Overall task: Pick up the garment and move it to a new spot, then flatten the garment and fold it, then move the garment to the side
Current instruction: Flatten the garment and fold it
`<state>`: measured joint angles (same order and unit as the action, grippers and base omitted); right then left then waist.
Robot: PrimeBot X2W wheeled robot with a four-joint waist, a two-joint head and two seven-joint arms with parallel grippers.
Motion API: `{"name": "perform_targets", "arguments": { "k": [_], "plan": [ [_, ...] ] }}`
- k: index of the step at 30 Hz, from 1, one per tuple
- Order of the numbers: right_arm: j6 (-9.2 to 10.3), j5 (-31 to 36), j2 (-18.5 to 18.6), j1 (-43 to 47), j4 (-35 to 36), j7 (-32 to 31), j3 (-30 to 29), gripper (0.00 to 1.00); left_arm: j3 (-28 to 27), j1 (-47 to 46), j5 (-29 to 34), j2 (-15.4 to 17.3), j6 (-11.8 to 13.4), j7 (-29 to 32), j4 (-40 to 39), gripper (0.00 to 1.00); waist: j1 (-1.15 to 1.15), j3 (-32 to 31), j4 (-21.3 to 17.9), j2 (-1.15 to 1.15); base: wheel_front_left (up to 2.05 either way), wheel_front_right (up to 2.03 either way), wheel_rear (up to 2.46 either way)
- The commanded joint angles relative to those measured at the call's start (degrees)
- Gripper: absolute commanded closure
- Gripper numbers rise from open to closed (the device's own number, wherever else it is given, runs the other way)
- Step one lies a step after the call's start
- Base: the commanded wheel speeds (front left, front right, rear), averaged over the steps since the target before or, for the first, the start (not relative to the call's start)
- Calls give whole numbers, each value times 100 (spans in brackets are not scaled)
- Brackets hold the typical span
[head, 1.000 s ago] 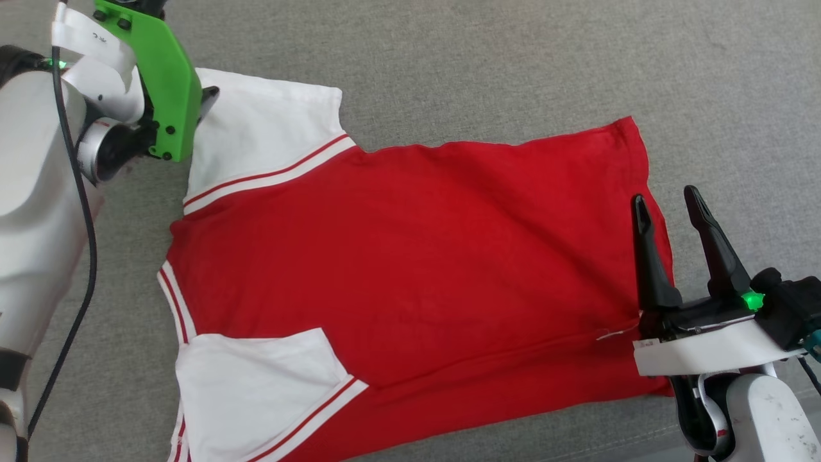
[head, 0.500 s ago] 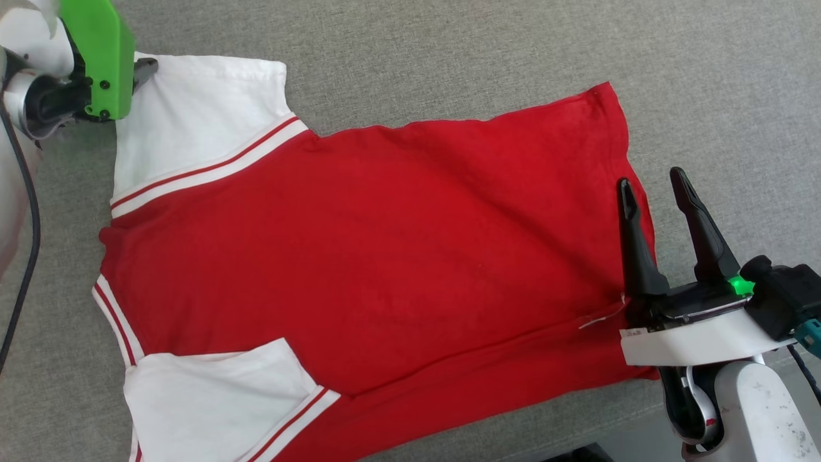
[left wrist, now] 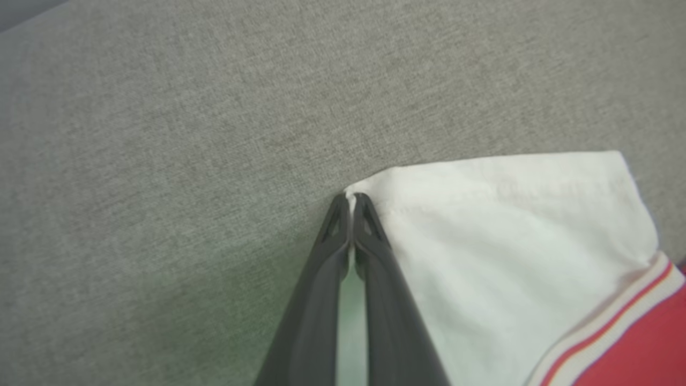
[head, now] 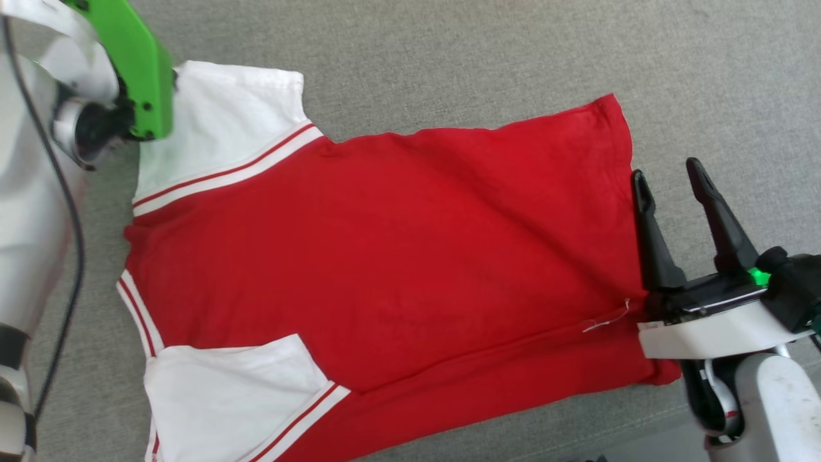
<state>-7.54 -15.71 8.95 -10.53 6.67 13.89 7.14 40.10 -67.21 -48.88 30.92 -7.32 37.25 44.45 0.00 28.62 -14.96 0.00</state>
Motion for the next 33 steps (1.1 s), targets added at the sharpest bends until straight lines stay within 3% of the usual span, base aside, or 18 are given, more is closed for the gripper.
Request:
{"name": "perform_targets", "arguments": {
  "k": [1,5,11,18,22,28,33],
  "plan": [
    [5,48,93,-9,4,-91,-56,0,50,207,-52,-61,-15,-95,-81,100,0,-228,171,0,0,0,0],
    [5,62,333,-57,11,-721,-167,0,4,354,-221,-59,-16,-412,-380,100,0,-490,361,0,0,0,0],
    [5,6,854,-254,-154,-2303,-314,0,-200,637,-620,-179,46,-497,-942,100,0,-769,707,0,0,0,0],
    [5,-742,1424,-765,-299,-4713,-295,0,-266,1112,-873,-62,472,-197,-2136,100,0,-771,1113,0,0,0,0],
    [5,-1004,1517,-1209,-440,-5859,-452,0,-290,1392,-974,83,694,-51,-2950,100,0,-675,1288,0,0,0,0],
    [5,-934,1538,-1835,-880,-6840,-570,0,-314,1699,-992,304,1008,61,-3961,100,0,-483,1518,0,0,0,0],
    [5,-735,1599,-2173,-1221,-7054,-555,0,-362,1854,-1091,345,1112,68,-4482,100,0,-338,1673,0,0,0,0]
  ]
}}
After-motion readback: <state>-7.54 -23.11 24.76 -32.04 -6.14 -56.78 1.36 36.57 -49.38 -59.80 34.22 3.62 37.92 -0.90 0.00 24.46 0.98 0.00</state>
